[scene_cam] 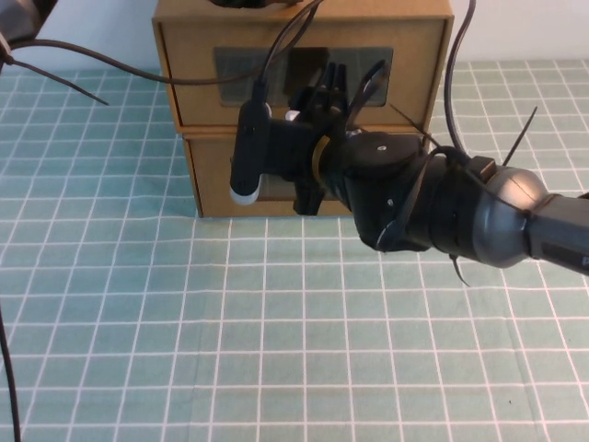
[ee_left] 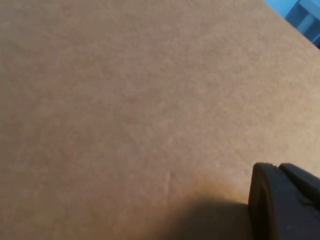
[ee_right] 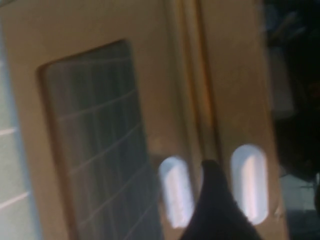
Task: Open the shoe box
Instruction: 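Pull the top drawer of the cardboard box fully open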
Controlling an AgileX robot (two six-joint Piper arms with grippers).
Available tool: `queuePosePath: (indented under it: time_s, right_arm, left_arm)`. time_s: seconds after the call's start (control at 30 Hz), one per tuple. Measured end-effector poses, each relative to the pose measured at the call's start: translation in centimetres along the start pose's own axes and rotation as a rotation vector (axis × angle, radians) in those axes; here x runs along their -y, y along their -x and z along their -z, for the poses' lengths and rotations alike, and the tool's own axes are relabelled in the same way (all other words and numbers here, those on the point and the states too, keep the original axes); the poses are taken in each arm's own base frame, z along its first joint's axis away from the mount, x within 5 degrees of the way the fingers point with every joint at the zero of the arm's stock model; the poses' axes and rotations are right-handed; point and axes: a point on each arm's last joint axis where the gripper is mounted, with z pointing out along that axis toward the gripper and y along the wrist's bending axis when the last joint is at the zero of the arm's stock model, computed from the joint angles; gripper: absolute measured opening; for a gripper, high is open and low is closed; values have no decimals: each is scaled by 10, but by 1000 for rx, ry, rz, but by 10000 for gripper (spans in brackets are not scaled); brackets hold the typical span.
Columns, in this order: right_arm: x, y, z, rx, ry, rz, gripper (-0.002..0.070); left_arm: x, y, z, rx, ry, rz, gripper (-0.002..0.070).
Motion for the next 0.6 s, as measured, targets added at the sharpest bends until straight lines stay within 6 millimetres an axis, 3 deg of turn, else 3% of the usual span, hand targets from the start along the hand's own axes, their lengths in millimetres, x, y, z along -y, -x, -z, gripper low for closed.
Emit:
queuePosePath:
  time_s: [0.27, 0.6]
  right_arm:
    - [-1, -1, -6, -3, -48, 23, 372]
    - [-24, -9, -25, -45, -21, 74, 372]
  left_arm:
    - [-5, 0, 2, 11, -9, 26, -3]
    - [-7, 0, -2, 24, -42, 63, -3]
